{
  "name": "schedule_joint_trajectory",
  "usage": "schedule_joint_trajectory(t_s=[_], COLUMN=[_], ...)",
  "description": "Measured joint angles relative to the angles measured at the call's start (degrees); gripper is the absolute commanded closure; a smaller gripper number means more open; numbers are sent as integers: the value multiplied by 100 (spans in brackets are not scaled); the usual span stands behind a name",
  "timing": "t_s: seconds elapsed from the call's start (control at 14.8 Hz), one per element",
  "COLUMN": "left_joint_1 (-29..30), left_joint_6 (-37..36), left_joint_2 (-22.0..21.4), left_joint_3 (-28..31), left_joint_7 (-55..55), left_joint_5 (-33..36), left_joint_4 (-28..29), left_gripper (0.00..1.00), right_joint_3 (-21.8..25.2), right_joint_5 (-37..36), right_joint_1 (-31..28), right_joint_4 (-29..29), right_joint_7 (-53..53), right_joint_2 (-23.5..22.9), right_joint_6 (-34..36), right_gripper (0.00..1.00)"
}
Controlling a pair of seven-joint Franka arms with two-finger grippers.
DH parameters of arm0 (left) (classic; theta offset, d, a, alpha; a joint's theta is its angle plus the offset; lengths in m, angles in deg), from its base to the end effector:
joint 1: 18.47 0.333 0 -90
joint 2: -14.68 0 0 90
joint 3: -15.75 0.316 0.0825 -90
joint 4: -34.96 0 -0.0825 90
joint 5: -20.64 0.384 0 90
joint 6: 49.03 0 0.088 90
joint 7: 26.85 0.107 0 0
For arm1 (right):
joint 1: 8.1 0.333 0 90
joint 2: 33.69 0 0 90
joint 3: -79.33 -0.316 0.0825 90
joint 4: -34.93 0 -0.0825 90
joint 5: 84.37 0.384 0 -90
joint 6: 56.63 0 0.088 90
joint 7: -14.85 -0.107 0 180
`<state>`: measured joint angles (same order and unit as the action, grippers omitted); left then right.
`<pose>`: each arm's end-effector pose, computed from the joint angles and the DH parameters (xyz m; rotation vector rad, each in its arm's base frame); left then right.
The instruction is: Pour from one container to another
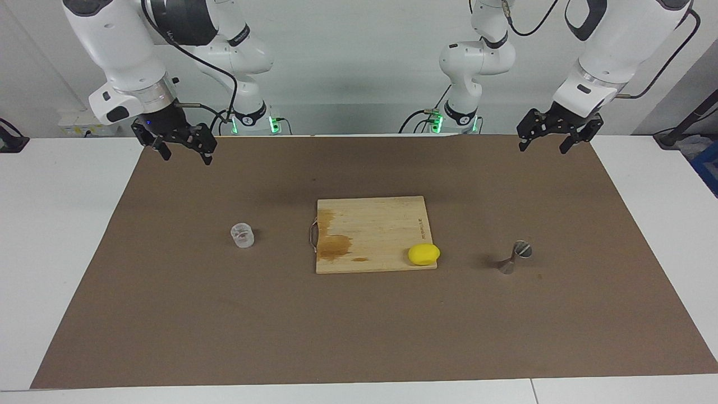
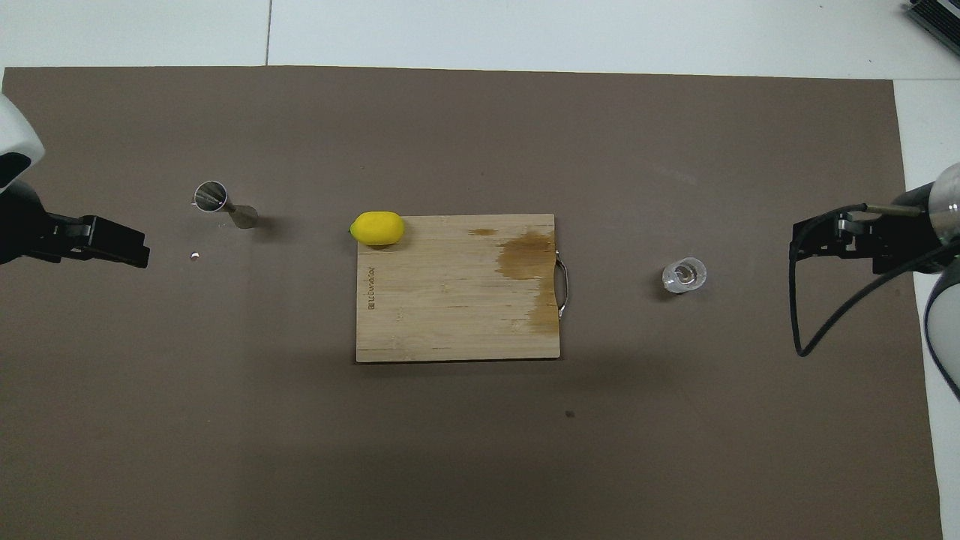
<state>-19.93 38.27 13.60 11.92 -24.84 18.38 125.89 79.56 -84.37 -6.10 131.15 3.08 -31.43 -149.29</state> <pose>0.5407 -0.0548 0.6233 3.0975 -0.1991 -0.0708 0.5440 0.0168 0.5988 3.1269 -0.2736 -0.0354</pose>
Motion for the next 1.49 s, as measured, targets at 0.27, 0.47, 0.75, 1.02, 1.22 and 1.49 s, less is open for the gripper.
schedule_joint_trajectory(t_s=[0.27, 0.47, 0.75, 1.02, 1.22, 1.49], left_joint_1=[-3, -4, -4, -4, -2, 22], left_joint_6=[0, -11, 5, 26, 29, 28], left_joint_2=[3, 3, 10, 10, 18, 214], left_joint_3=[-1, 5, 15, 14, 23, 61], left_joint_7=[1, 1, 1, 1, 1, 0], left_joint_5=[1, 1, 2, 5, 5, 5], left_joint_4=[0, 2, 11, 26, 26, -37], left_gripper=[0, 0, 0, 0, 0, 0], right_joint_3=[0, 0, 0, -2, -9, -20], right_joint_5=[0, 0, 0, 0, 0, 0], right_joint_1=[0, 0, 0, 0, 20, 68], right_joint_4=[0, 0, 2, 2, 2, 2], right_joint_7=[0, 0, 0, 0, 0, 0], right_joint_2=[0, 0, 0, 0, 0, 0], right_joint_6=[0, 0, 0, 0, 0, 0], right_gripper=[1, 1, 1, 1, 1, 1])
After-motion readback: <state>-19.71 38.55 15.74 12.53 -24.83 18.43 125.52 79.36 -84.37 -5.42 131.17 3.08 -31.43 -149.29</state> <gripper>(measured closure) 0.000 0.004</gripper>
